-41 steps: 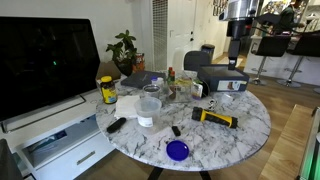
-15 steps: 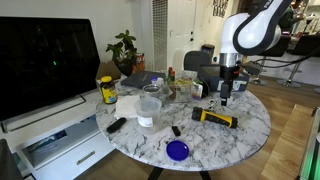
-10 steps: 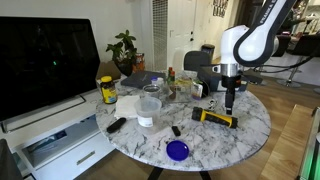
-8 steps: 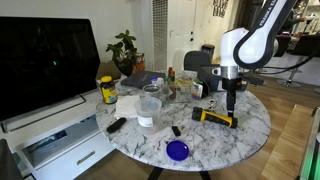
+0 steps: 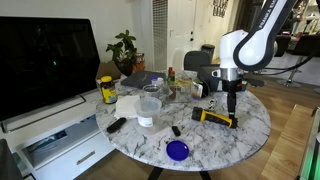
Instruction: Turn the torch upside down
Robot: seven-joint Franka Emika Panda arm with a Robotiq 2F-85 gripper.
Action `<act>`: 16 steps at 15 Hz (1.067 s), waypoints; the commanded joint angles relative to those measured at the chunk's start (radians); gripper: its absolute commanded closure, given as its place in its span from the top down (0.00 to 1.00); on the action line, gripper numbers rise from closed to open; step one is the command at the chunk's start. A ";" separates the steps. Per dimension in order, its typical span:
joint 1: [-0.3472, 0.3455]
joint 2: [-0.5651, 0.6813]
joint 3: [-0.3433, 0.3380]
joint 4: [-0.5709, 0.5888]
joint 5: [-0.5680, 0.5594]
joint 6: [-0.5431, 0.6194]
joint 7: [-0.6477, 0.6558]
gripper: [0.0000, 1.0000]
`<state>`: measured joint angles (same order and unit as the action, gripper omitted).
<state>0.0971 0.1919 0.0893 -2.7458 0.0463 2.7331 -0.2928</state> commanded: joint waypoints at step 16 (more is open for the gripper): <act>-0.052 0.195 0.020 0.117 -0.108 -0.045 -0.014 0.49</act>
<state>0.0651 0.3629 0.0998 -2.6474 -0.0348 2.7044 -0.3028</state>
